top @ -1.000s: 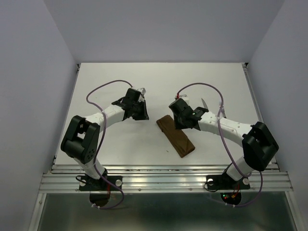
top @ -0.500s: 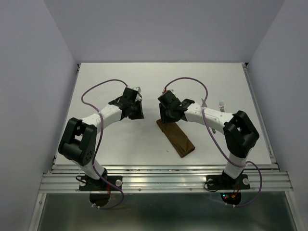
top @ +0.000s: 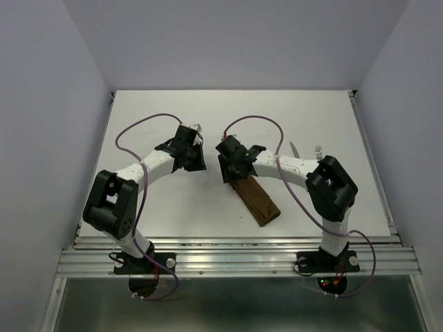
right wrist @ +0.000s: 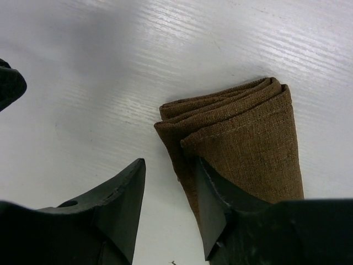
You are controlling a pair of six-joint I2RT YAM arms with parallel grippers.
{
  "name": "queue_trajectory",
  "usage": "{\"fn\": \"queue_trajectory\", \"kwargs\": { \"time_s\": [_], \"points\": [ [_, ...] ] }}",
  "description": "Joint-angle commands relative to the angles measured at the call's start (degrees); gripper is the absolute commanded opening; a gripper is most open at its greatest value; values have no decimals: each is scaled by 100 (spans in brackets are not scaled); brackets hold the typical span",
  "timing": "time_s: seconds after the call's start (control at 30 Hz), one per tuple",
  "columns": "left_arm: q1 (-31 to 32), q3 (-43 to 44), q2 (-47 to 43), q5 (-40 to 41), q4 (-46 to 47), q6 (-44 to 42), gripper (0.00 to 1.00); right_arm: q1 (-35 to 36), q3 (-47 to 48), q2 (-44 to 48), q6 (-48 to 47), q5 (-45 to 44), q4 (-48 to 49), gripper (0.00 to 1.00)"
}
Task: Fold the napkin into a case and place the utensils inside
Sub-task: Pick up the top corner of the smaller rectangle folded napkin from the center of the board.
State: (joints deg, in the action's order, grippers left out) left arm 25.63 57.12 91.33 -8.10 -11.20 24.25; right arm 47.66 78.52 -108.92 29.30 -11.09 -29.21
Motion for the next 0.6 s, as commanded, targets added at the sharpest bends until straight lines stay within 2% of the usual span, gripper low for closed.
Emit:
{"fn": "queue_trajectory", "kwargs": {
  "time_s": [0.0,0.1,0.43,0.57],
  "points": [
    [-31,-8,-221,10,-31,-43,24,77,339,-138,-135,-218,82,44],
    [-31,1,-221,-16,-22,-34,24,77,401,-225,-153,-393,21,37],
    [-31,-26,-212,-95,21,-17,24,182,568,-393,-223,-921,-217,36],
    [-31,-26,-212,-104,30,-17,24,235,629,-480,-249,-1061,-260,31]
  ]
}}
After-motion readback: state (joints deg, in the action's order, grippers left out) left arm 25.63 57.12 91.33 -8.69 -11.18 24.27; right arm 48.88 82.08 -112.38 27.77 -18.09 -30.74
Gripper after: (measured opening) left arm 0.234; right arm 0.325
